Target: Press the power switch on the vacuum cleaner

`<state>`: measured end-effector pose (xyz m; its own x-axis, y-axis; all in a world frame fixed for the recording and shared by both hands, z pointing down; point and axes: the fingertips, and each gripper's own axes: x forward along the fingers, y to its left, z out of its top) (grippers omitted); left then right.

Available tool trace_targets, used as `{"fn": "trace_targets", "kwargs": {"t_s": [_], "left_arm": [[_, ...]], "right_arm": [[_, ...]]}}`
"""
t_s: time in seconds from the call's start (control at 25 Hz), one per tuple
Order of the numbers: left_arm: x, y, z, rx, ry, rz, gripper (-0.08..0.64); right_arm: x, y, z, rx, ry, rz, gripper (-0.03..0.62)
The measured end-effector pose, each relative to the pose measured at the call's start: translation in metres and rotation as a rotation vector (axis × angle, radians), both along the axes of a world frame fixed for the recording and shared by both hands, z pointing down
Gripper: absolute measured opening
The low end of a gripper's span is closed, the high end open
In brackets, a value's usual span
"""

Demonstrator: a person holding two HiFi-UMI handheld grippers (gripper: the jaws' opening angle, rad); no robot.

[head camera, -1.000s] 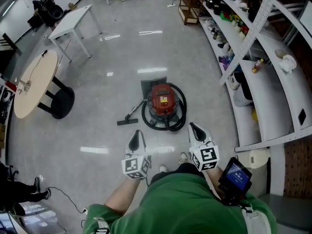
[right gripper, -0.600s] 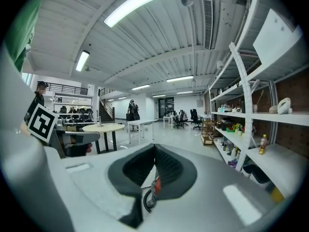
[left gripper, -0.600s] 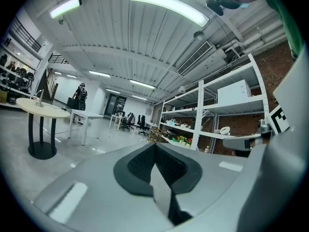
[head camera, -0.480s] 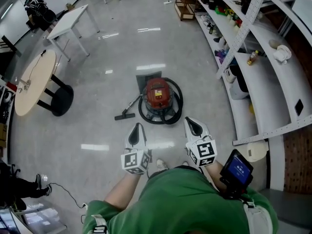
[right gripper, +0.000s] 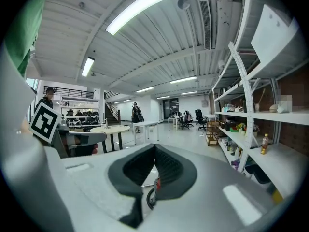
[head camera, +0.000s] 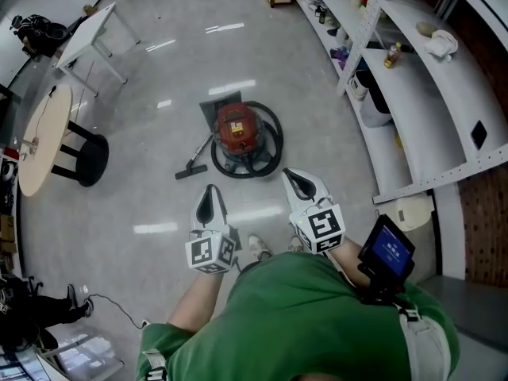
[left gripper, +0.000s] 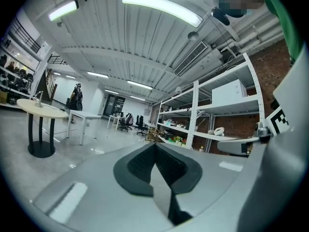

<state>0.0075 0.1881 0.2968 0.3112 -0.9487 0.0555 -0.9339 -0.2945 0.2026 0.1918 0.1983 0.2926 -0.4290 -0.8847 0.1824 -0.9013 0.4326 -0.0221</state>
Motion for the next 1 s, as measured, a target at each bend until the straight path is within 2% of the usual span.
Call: {"fn": "trace_targets", "kwargs": {"t_s": [0.48, 1.0], "left_arm": [[0.026, 0.007, 0.005, -0.014, -0.017, 0.04, 0.007], [0.03, 0.002, 0.002, -0.008, -0.019, 0.059, 0.006]], "right_arm": [[0.02, 0.012, 0.008, -0.025, -0.009, 0.017, 0.003], [0.024, 0.007, 0.005, -0.012, -0.006, 0.036, 0.003]]}}
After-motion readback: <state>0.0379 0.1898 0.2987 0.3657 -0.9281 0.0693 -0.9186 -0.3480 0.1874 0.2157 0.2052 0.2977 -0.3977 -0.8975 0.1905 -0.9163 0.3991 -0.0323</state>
